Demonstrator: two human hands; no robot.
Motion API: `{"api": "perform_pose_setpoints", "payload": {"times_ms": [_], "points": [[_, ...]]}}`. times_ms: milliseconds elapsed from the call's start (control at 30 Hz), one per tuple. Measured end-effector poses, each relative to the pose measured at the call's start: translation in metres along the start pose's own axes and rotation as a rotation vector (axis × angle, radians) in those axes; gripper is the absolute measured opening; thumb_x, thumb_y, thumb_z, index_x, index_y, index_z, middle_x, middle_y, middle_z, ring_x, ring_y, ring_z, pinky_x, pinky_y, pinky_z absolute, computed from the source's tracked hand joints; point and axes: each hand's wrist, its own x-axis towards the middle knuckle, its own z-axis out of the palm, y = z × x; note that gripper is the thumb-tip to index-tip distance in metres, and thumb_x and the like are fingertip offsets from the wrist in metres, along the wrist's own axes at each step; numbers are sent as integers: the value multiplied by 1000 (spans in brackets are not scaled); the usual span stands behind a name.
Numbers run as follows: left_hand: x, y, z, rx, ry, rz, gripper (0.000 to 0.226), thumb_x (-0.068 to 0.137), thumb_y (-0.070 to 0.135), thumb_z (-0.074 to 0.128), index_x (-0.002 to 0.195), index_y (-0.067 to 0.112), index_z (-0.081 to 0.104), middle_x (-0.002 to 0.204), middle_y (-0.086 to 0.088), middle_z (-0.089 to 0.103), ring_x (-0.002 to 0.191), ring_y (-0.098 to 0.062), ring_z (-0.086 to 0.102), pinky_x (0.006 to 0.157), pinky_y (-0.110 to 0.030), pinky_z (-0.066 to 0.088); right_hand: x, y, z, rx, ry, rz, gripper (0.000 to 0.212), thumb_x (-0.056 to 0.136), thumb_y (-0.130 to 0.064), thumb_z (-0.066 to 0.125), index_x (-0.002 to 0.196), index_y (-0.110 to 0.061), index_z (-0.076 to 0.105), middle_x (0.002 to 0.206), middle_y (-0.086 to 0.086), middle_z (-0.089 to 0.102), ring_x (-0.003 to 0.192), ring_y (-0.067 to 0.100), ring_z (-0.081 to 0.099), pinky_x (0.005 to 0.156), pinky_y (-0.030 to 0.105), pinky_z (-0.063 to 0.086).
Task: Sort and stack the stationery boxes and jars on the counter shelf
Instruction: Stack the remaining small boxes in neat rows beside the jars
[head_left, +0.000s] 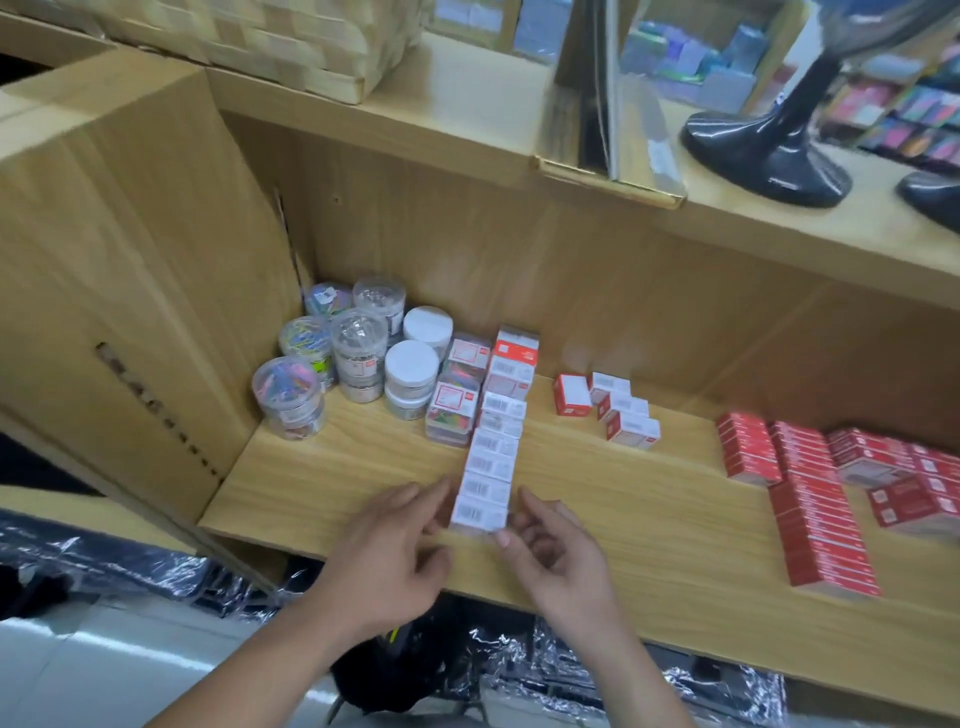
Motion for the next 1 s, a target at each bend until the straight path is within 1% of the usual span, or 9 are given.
{"api": "perform_pose_setpoints", "payload": {"times_ms": [100, 200, 333, 433, 533, 667, 767, 867, 1000], "points": [[-6, -6, 1, -488, 115, -197, 50, 76, 27, 74, 120, 51, 67, 89, 10, 67, 73, -5, 59, 72, -19, 48, 7, -1, -25, 201, 97, 175, 37, 90, -16, 72, 126, -13, 65, 101, 10, 75, 88, 19, 73, 82, 29, 59], [9, 8, -8, -662, 175, -294, 30, 75, 30, 76, 101, 46, 74, 82, 3, 73, 69, -9, 59, 68, -18, 48, 37, 2, -65, 4, 280, 137, 26, 89, -17, 74, 114, -17, 70, 101, 1, 75, 87, 12, 71, 83, 32, 59], [50, 47, -12, -562, 198, -123, 19, 88, 22, 68, 103, 32, 74, 82, 8, 69, 64, -5, 58, 61, -19, 46, 93, 3, -114, -358, 422, 19, 46, 87, -17, 74, 131, -18, 60, 119, -6, 51, 96, 15, 66, 94, 31, 51], [90, 75, -3, -278, 41, 73, 28, 89, 36, 60, 114, 29, 70, 100, 16, 62, 89, -10, 64, 78, -29, 53, 117, 14, -126, -498, 301, 9, 53, 89, -17, 72, 139, -15, 55, 131, -2, 50, 118, 20, 58, 103, 29, 43], [135, 105, 12, 96, -136, 157, 44, 94, 41, 55, 135, 23, 59, 137, 9, 51, 128, -15, 51, 104, -34, 46, 112, 34, -127, -356, 347, -61, 39, 86, -18, 78, 123, -15, 65, 120, -5, 62, 112, 20, 64, 97, 25, 48], [188, 125, 46, 414, -255, 127, 56, 95, 25, 55, 148, 18, 40, 158, -5, 31, 136, -29, 44, 108, -40, 45, 88, 42, -134, -109, 419, 4, 32, 78, -19, 85, 105, -24, 70, 108, -5, 65, 86, 7, 72, 76, 14, 52], [207, 122, 70, 619, -310, 102, 67, 94, 25, 54, 155, 22, 26, 152, -9, 37, 133, -34, 39, 102, -46, 49, 74, 49, -142, -42, 409, 37, 24, 73, -21, 89, 87, -22, 70, 92, 0, 69, 78, 13, 68, 73, 24, 53], [200, 124, 81, 649, -292, 93, 65, 97, 27, 50, 156, 22, 23, 144, -5, 46, 130, -33, 41, 95, -44, 52, 61, 52, -149, 33, 416, 80, 24, 69, -21, 92, 78, -19, 70, 82, 0, 72, 68, 13, 64, 65, 18, 49], [159, 128, 76, 534, -191, 281, 56, 86, 33, 66, 139, 23, 52, 108, 5, 65, 104, -24, 61, 68, -37, 57, 51, 59, -158, 93, 345, 70, 27, 71, -14, 91, 88, -24, 73, 90, 5, 74, 69, 19, 69, 66, 19, 53]]}}
